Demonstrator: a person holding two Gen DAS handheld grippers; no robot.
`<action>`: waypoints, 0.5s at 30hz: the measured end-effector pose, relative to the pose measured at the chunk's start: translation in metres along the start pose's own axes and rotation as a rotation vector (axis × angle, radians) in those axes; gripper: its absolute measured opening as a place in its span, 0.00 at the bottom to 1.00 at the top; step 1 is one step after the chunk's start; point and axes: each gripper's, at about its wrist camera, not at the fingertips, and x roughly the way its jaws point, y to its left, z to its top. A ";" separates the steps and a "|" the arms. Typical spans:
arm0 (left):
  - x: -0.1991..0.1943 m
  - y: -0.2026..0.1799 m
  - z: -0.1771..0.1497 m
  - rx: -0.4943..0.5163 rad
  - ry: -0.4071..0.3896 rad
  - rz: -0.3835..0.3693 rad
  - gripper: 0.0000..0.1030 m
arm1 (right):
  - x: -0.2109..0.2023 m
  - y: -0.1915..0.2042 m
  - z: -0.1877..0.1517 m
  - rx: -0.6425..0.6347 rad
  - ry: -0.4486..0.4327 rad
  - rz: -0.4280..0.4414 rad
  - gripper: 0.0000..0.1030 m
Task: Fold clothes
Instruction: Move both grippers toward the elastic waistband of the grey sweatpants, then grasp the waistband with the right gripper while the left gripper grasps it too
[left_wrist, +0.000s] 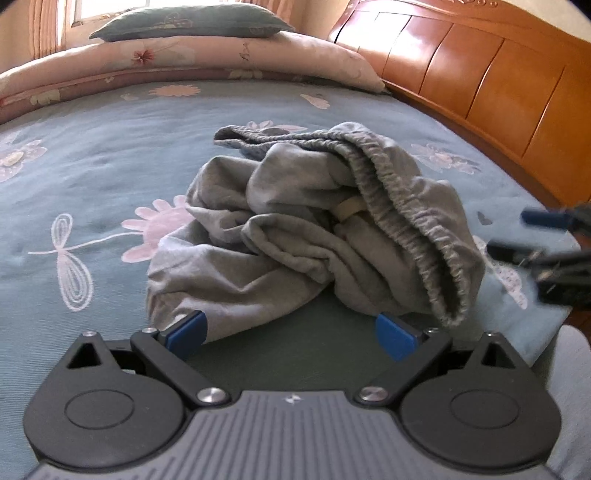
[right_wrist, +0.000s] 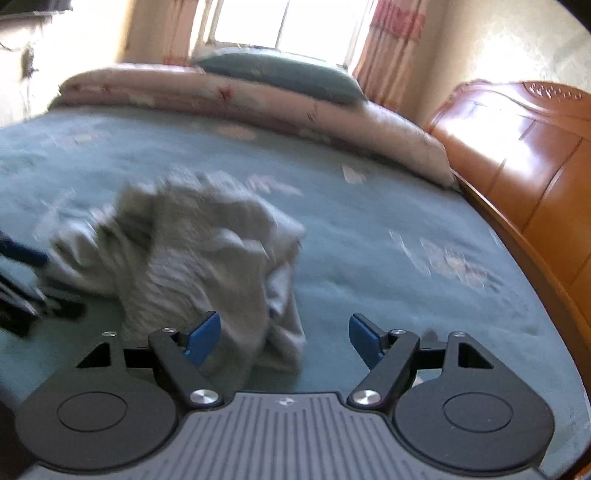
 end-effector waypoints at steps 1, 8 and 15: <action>-0.001 0.001 0.000 0.003 0.002 0.008 0.95 | -0.001 0.003 0.007 -0.003 -0.016 0.017 0.78; -0.012 0.012 -0.007 -0.002 -0.002 0.051 0.95 | 0.024 0.069 0.037 -0.148 -0.038 0.054 0.78; -0.028 0.033 -0.016 -0.029 -0.018 0.075 0.95 | 0.064 0.109 0.035 -0.320 0.006 -0.102 0.77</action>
